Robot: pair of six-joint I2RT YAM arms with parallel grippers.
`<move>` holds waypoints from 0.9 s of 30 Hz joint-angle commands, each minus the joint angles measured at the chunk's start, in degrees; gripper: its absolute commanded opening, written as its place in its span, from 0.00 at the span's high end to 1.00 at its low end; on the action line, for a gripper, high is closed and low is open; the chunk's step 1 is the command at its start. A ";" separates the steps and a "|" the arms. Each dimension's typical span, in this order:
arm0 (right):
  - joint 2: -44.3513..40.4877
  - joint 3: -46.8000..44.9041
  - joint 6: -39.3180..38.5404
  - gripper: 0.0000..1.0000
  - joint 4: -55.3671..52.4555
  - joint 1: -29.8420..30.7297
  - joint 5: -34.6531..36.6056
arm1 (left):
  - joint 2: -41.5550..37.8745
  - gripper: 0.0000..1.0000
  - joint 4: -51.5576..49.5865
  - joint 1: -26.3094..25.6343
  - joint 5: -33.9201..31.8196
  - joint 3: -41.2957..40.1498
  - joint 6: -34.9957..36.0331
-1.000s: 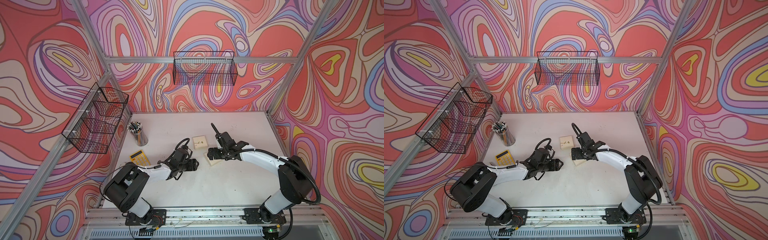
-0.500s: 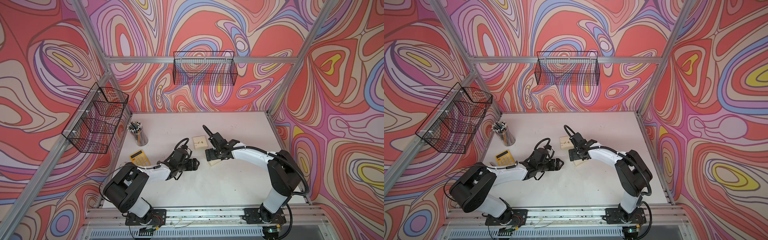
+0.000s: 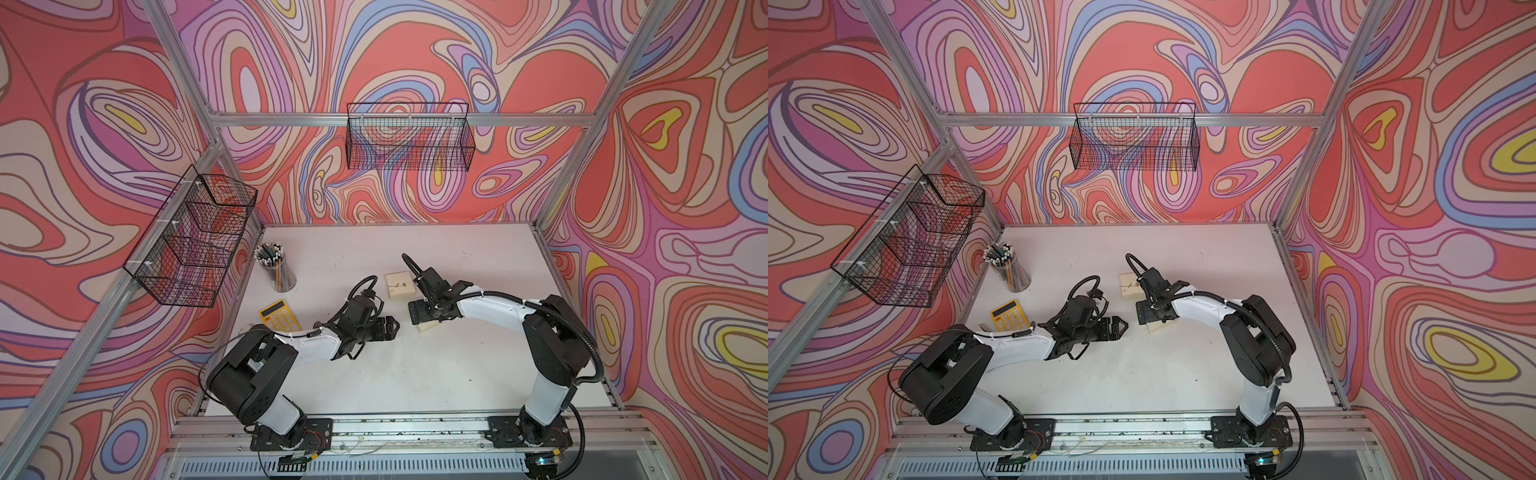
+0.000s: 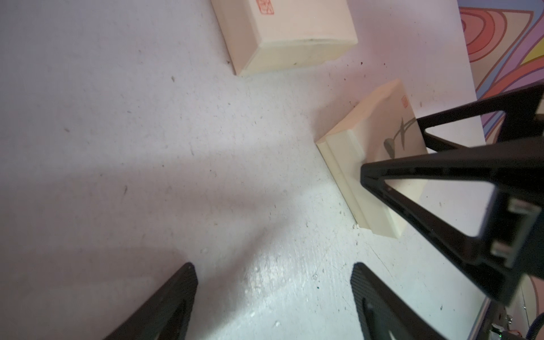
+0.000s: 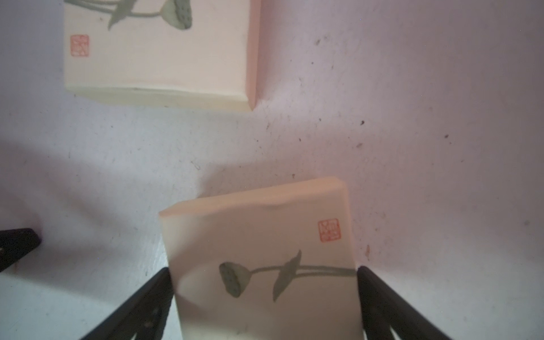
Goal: Take the rings out of the lift-off lid box
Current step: Pick up the jewelry box from the center of the board.
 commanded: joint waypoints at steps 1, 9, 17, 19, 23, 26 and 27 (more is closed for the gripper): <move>1.61 0.92 0.69 0.02 -0.42 0.28 0.57 | 0.99 0.14 -0.46 0.37 0.56 -0.47 -0.19; 0.52 1.58 0.48 0.02 -1.51 0.89 1.31 | 1.24 0.14 -0.11 0.37 0.74 -0.58 -0.34; 1.07 1.48 1.22 0.04 -2.24 1.43 2.76 | 1.59 0.14 0.42 0.46 1.20 -0.66 -0.54; 0.52 1.29 1.27 0.07 -2.06 1.33 2.60 | 1.57 0.14 0.48 0.45 1.36 -0.65 -0.54; 0.81 1.72 1.12 0.06 -2.77 1.42 3.01 | 1.49 0.14 0.51 0.42 1.35 -0.66 -0.50; 1.43 1.75 1.10 0.04 -2.71 1.49 2.97 | 1.25 0.14 0.51 0.45 1.45 -0.87 -0.54; 1.75 1.81 1.18 0.04 -2.78 1.59 2.99 | 1.22 0.14 0.58 0.44 1.43 -0.99 -0.60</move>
